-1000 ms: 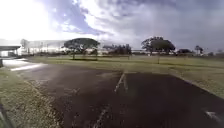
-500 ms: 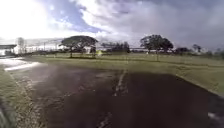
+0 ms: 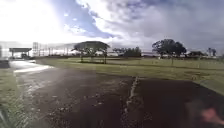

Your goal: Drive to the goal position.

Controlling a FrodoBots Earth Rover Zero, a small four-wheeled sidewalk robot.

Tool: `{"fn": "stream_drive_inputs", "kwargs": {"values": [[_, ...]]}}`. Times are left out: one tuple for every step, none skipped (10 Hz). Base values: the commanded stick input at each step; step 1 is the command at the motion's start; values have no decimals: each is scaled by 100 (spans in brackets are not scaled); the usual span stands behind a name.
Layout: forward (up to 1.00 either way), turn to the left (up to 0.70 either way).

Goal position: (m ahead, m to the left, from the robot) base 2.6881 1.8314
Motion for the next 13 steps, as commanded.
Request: {"fn": "stream_drive_inputs", "kwargs": {"values": [[70, 35], [70, 35], [70, 35], [70, 35], [70, 35], [70, 35], [70, 35], [70, 35], [70, 20], [70, 0], [70, 0], [70, 0], [70, 0]]}}
